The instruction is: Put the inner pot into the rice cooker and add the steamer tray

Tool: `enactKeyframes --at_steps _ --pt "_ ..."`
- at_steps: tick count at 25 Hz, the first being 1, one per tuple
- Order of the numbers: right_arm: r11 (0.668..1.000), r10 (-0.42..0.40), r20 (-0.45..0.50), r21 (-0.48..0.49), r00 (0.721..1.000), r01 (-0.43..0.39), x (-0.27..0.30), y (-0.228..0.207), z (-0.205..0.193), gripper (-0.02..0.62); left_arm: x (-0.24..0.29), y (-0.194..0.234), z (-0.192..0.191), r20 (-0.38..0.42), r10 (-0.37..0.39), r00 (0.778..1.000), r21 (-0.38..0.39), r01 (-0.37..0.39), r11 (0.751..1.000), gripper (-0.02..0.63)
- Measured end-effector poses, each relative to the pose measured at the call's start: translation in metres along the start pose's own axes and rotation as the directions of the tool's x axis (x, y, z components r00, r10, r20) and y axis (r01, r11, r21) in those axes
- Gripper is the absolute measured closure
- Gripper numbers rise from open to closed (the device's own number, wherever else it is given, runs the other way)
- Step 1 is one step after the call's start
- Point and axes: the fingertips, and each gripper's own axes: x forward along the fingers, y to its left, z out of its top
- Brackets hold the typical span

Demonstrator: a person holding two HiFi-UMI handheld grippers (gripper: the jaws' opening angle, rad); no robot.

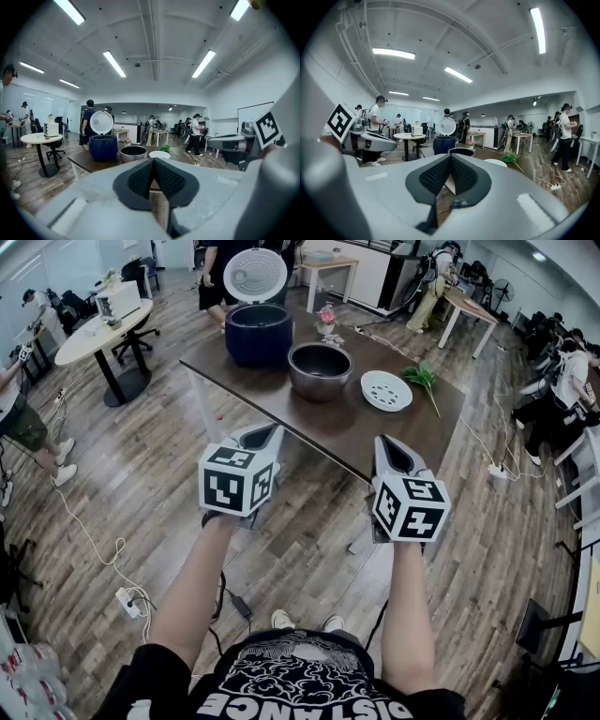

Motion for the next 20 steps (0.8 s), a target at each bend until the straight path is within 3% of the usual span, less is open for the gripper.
enactKeyframes --at_steps 9,20 --pt "1.0 0.002 0.002 0.021 1.0 -0.002 0.005 0.009 -0.002 0.593 0.0 0.01 0.0 0.005 -0.003 1.0 0.009 0.003 1.0 0.605" --pt "0.999 0.031 -0.028 0.017 0.999 -0.03 0.017 0.021 -0.008 0.523 0.005 0.019 -0.003 0.001 -0.015 1.0 -0.008 0.015 1.0 0.556"
